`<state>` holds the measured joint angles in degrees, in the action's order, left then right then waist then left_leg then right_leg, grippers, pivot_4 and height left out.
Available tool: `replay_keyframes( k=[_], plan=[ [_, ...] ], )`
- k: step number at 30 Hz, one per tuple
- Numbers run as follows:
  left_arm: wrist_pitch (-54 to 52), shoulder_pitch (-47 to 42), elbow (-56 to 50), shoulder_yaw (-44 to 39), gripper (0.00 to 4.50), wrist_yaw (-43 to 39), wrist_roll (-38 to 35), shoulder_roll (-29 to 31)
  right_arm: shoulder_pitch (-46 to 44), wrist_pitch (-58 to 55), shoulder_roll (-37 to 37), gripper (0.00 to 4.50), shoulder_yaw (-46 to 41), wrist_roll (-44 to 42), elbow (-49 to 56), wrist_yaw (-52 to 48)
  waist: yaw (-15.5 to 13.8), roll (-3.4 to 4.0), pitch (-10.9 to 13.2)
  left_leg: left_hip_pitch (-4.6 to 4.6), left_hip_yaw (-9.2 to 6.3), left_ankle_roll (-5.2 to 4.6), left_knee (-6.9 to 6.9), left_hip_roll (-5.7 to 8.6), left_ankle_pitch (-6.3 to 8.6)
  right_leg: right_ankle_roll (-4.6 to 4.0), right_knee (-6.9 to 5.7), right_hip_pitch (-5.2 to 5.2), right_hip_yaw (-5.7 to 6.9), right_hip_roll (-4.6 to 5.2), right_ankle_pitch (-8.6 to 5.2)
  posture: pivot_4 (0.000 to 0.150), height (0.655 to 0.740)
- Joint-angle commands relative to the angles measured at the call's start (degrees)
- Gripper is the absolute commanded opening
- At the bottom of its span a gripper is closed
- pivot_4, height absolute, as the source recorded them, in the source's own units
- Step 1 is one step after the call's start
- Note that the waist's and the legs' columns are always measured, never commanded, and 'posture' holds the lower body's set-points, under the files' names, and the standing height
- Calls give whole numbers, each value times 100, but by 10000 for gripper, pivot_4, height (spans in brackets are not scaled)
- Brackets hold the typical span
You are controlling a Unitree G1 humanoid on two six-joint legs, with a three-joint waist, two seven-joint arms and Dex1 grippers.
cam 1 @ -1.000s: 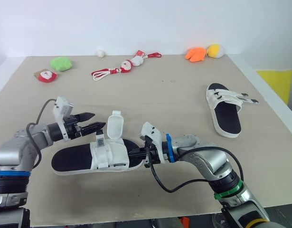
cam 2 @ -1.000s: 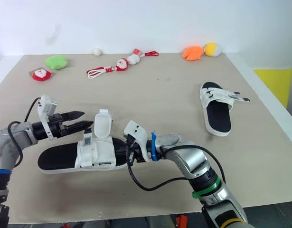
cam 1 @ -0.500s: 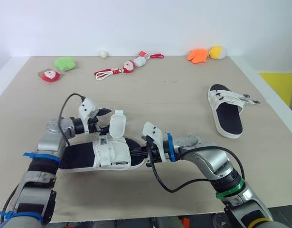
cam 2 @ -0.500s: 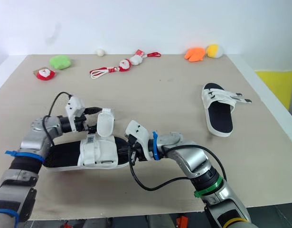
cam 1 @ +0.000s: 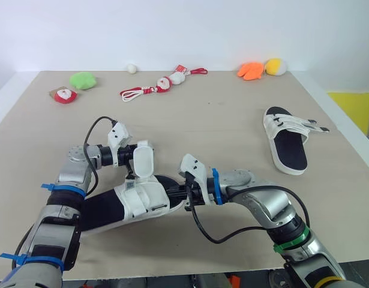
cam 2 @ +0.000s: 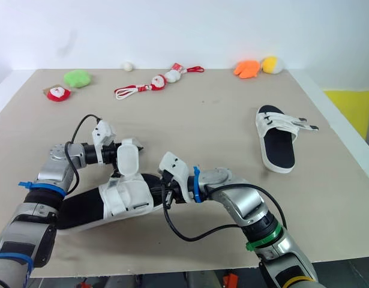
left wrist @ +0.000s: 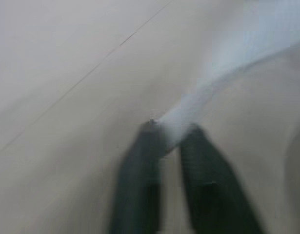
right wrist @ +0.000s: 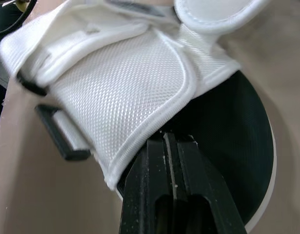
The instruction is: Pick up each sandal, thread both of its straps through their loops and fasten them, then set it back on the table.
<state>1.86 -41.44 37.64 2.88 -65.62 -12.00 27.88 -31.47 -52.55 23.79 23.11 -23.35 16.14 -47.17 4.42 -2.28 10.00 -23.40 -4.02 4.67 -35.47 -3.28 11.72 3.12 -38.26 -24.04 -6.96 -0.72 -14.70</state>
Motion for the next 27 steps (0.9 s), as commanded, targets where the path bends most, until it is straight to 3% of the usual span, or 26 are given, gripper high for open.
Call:
replay_keyframes(
  k=[1,7,11,16,19,26,27],
  plan=[
    [1095,-130,-113,77,696,214,417,62,58,1,63,0,38,58,47,29,-2,0,0,0,0,0,-1,0,0,-2,0,0,0,0,1,1500,7400],
    [3826,-431,55,100,696,1604,1653,383,36,19,126,0,74,75,50,-1,-15,0,0,1,-1,-1,-3,0,-1,-1,0,2,-1,1,4,1500,7400],
    [5572,-813,83,24,696,3146,3019,869,37,45,196,0,130,92,41,-36,-19,0,0,2,-1,-1,-4,0,-1,2,1,4,-1,2,6,1500,7400],
    [7218,-1013,-673,-323,696,4526,4510,1123,0,68,200,0,193,101,-18,-57,-34,2,-1,2,-1,-1,-4,7,-1,4,3,7,-1,10,8,1500,7400],
    [7756,-941,-1359,-401,696,4932,4853,942,-28,74,198,0,222,109,-52,-74,-37,3,-1,4,-1,-1,-5,7,-2,4,2,9,-1,10,9,1500,7400],
    [8296,-393,-2378,-219,696,5165,4859,700,-93,122,192,0,284,152,-118,-160,-24,7,-3,8,1,-7,-9,6,-6,9,-6,11,-2,9,13,1500,7400],
    [8311,-352,-2422,-232,2970,5206,4817,685,-105,129,192,0,286,159,-130,-174,-25,7,-3,8,-1,-11,-10,6,-8,9,-9,10,0,9,13,1500,7400]
  ],
)
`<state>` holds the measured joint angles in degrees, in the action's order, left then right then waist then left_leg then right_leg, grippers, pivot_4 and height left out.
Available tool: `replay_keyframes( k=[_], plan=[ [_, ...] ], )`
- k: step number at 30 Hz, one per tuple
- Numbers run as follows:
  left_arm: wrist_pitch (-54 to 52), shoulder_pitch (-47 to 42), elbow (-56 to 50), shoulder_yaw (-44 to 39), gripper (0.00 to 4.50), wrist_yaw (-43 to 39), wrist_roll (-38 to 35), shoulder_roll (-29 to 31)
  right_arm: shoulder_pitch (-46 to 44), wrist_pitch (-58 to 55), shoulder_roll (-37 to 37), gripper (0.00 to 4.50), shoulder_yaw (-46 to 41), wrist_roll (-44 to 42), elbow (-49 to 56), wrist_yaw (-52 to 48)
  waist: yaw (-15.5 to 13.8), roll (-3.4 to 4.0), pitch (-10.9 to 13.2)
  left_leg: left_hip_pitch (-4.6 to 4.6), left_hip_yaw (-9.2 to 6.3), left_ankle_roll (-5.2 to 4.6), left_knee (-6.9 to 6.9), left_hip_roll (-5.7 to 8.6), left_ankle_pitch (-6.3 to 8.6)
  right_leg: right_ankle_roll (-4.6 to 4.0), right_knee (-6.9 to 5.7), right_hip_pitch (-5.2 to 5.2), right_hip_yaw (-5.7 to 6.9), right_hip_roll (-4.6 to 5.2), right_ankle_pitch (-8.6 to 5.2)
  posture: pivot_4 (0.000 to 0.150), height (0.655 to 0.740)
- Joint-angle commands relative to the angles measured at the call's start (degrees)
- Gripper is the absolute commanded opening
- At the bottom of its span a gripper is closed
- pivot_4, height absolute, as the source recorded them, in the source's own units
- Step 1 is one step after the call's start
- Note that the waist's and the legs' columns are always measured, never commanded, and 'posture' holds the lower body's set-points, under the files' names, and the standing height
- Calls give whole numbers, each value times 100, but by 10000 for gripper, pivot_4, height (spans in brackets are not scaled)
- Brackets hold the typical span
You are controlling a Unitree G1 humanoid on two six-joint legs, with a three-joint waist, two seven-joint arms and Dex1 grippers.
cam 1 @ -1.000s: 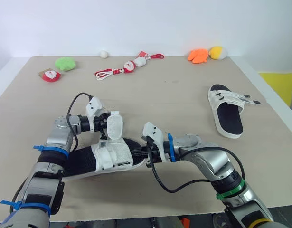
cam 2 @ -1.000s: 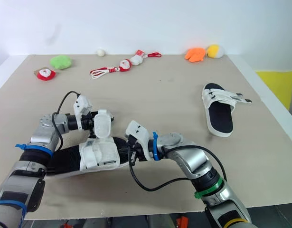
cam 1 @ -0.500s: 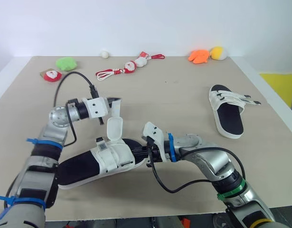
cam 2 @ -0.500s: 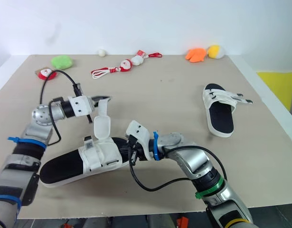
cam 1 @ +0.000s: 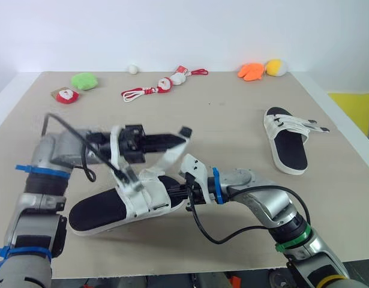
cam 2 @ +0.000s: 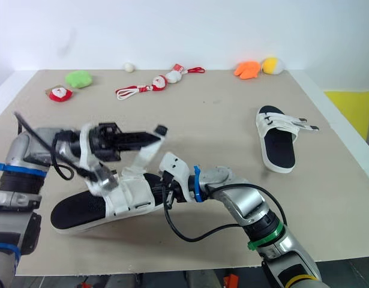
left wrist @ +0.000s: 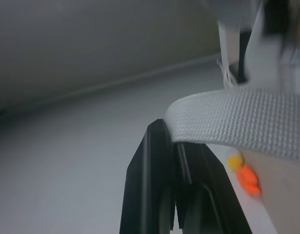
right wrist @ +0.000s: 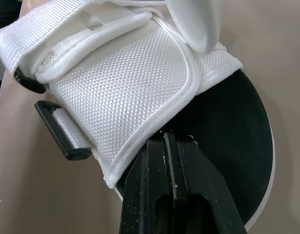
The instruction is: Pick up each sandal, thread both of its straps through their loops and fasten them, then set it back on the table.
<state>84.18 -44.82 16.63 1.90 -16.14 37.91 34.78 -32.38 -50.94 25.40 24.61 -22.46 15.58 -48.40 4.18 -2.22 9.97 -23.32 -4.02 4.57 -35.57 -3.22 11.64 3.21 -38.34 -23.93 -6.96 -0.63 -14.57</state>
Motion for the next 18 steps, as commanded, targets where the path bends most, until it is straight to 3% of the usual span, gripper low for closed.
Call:
replay_keyframes(
  k=[1,2,9,10,18],
  plan=[
    [82,8,-371,-128,6027,267,-184,-3,-27,-26,34,0,137,79,-88,-68,-4,0,0,0,0,-1,-2,0,-1,1,-1,0,0,0,0,1500,7400],
    [37,36,-444,-133,7844,293,-226,-9,-39,-17,37,0,138,92,-103,-87,-3,0,0,0,0,-1,-6,1,-1,2,-2,2,0,0,1,1500,7400],
    [-312,144,-899,70,41695,316,-441,54,-49,11,50,0,158,135,-126,-163,-2,1,0,4,0,-3,-26,3,-2,18,-2,14,-2,1,11,1500,7400],
    [-359,158,-943,107,44661,298,-471,69,-46,20,53,0,161,142,-129,-173,-1,1,0,5,0,-3,-26,3,-2,18,-2,16,-2,1,11,1500,7400],
    [-1234,390,-1224,335,44661,68,-1096,280,-38,45,55,0,163,187,-136,-243,2,2,0,12,-1,-3,-27,3,-2,20,-1,23,-2,1,11,1500,7400]
  ],
)
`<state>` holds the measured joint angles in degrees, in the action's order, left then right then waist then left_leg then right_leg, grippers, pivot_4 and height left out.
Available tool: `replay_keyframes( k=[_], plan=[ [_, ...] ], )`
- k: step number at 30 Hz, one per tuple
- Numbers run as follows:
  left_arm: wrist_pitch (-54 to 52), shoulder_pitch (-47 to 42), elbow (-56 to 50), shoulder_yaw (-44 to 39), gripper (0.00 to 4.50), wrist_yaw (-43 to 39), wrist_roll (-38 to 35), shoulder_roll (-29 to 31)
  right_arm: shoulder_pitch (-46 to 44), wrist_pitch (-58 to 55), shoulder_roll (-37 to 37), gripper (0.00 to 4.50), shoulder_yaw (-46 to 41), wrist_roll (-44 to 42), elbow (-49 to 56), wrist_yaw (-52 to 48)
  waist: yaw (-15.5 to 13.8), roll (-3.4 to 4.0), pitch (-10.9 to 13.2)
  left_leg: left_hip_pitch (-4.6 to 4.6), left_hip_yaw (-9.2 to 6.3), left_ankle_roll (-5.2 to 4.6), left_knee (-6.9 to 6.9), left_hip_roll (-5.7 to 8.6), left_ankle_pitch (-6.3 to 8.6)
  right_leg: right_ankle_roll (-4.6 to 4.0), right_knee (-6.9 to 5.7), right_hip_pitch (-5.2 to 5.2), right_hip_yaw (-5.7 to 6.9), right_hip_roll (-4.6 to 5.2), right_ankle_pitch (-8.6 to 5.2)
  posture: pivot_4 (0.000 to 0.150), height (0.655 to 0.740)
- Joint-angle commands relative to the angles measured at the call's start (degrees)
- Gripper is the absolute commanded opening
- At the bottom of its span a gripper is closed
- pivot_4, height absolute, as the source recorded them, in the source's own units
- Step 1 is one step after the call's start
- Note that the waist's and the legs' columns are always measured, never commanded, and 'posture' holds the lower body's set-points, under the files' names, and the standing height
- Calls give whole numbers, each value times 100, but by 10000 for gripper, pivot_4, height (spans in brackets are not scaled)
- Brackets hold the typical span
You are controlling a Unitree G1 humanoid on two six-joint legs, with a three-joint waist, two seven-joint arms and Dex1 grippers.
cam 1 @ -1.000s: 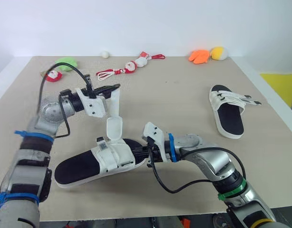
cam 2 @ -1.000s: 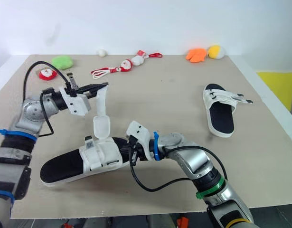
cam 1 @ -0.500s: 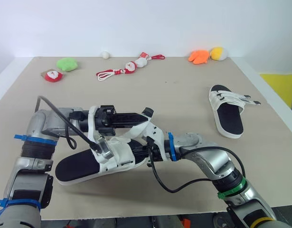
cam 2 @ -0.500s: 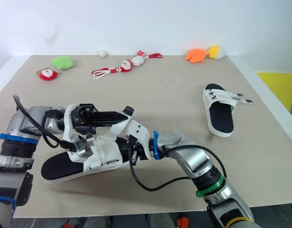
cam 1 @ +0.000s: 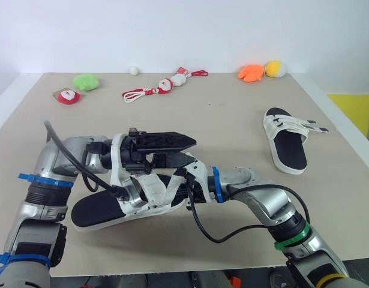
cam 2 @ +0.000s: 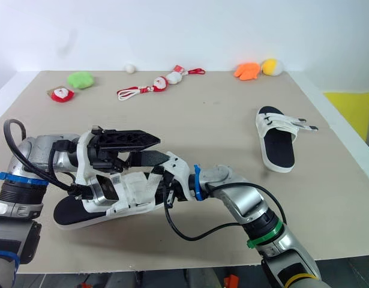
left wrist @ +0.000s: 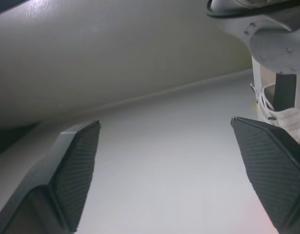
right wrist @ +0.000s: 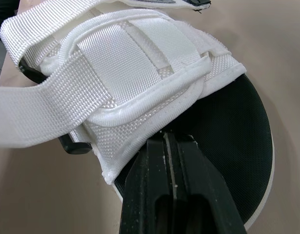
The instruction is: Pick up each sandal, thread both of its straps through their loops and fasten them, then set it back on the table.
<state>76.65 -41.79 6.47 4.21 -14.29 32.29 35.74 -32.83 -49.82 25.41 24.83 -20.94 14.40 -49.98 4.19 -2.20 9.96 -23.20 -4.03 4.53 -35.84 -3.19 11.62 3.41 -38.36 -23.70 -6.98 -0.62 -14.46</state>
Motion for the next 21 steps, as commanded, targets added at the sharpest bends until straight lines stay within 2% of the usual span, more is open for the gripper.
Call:
replay_keyframes(
  k=[1,4,10,12,14,16,21],
  plan=[
    [-1050,262,-310,197,44661,-332,-1148,334,14,-67,59,0,140,37,-10,-86,7,0,0,0,0,0,0,0,0,0,0,0,0,0,0,1500,7400],
    [-3222,850,-807,358,44661,-1250,-3080,728,49,-74,86,0,108,19,23,-99,29,6,2,1,0,0,1,-2,0,3,-3,0,0,0,-2,1500,7400],
    [-5463,2031,-1645,-239,44661,-1851,-4534,1110,143,-105,88,0,142,-25,116,-122,18,11,6,7,-5,-1,1,-5,0,4,-11,0,4,-3,-8,1500,7400],
    [-7001,2509,-2099,-277,44661,-2186,-5592,1295,145,-105,80,0,155,-29,118,-131,20,12,6,10,-6,-2,0,-4,0,2,-11,4,7,-3,-9,1500,7400],
    [-7442,2782,-2313,-289,44661,-2424,-5685,1418,136,-90,73,0,163,-21,93,-139,41,15,8,11,-6,-1,1,-5,0,-2,-10,6,6,-3,-11,1500,7400],
    [-7413,2810,-2428,-254,44661,-2517,-5313,1430,126,-80,64,0,164,-15,71,-156,40,25,15,14,-4,-3,5,-7,1,-7,-10,3,7,-3,-15,1500,7400],
    [-7845,2550,-2605,298,44661,-2920,-4987,1162,90,-74,31,0,175,-2,33,-178,23,24,14,14,-11,-3,5,-11,0,-11,-11,3,15,-9,-15,1500,7400]
  ],
)
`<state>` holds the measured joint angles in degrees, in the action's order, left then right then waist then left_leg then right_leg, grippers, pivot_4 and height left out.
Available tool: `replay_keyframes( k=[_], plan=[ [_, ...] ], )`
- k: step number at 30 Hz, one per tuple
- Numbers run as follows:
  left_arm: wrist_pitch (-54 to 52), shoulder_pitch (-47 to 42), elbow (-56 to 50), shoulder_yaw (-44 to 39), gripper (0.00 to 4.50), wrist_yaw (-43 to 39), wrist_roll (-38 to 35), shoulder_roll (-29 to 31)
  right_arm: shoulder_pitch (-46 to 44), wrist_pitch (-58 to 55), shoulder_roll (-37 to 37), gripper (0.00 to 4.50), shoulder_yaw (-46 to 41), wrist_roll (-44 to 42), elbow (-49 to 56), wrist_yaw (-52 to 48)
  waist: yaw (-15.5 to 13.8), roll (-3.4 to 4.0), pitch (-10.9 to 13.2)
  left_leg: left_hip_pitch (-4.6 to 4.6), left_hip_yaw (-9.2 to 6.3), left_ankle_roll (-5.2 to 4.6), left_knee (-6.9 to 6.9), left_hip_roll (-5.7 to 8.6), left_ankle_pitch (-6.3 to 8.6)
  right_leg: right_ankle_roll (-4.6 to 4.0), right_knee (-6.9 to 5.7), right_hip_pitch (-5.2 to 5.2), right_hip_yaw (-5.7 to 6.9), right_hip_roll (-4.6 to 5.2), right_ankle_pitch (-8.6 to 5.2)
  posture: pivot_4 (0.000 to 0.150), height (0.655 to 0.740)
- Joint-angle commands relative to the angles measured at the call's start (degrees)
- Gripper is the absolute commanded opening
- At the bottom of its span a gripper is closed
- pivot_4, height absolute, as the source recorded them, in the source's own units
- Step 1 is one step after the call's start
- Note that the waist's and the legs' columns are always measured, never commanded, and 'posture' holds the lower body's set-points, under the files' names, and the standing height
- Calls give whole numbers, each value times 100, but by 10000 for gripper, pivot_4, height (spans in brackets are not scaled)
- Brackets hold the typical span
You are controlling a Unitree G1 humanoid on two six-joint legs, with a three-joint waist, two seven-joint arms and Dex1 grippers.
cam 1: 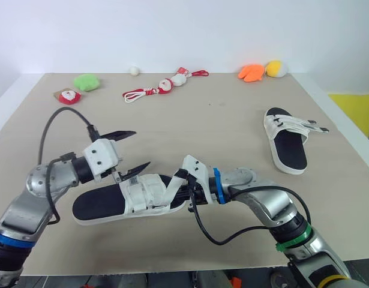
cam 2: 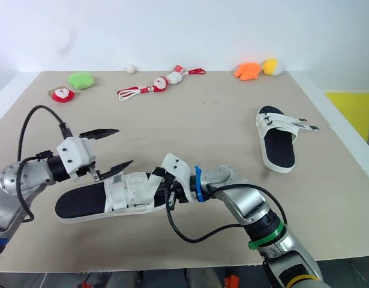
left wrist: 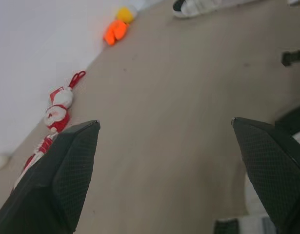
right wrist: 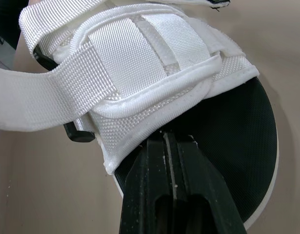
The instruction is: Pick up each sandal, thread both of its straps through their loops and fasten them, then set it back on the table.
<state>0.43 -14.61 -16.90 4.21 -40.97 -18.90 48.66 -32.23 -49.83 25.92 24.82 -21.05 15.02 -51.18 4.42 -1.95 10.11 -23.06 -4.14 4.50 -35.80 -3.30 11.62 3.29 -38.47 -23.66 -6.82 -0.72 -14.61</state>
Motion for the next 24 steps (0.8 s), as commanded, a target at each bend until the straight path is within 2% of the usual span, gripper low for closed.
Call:
replay_keyframes(
  k=[1,9,12,18,21,24],
  plan=[
    [-302,-239,-289,446,44661,-331,122,-251,17,-72,-27,0,181,15,-37,-59,0,0,0,0,1,0,0,0,0,0,1,0,-1,0,0,1500,7400],
    [-1255,-366,-983,806,44661,-929,-567,-533,19,-126,-19,0,136,16,3,-26,7,2,1,-2,2,0,6,0,1,-5,1,-4,-3,0,-3,1500,7400],
    [-1679,-338,-1271,720,44661,-1100,-781,-448,32,-144,-12,0,126,9,22,-19,7,2,1,-2,2,0,4,1,1,-4,1,-2,-3,0,-3,1500,7400],
    [-2035,-290,-1510,521,44661,-1264,-758,-209,32,-144,-48,0,148,14,4,-3,5,2,1,-1,2,0,4,1,1,-5,1,-2,-3,0,-4,1500,7400],
    [-2268,-254,-1392,162,44661,-1119,-812,-152,26,-143,-71,0,158,18,6,6,7,2,1,0,2,0,3,1,1,-5,1,-2,-3,1,-3,1500,7400],
    [-3125,19,-1297,-897,44661,-836,-1668,-69,44,-165,-81,0,106,2,16,41,32,3,2,1,2,-1,5,0,1,-5,1,-4,-3,-1,-4,1500,7400]
  ],
)
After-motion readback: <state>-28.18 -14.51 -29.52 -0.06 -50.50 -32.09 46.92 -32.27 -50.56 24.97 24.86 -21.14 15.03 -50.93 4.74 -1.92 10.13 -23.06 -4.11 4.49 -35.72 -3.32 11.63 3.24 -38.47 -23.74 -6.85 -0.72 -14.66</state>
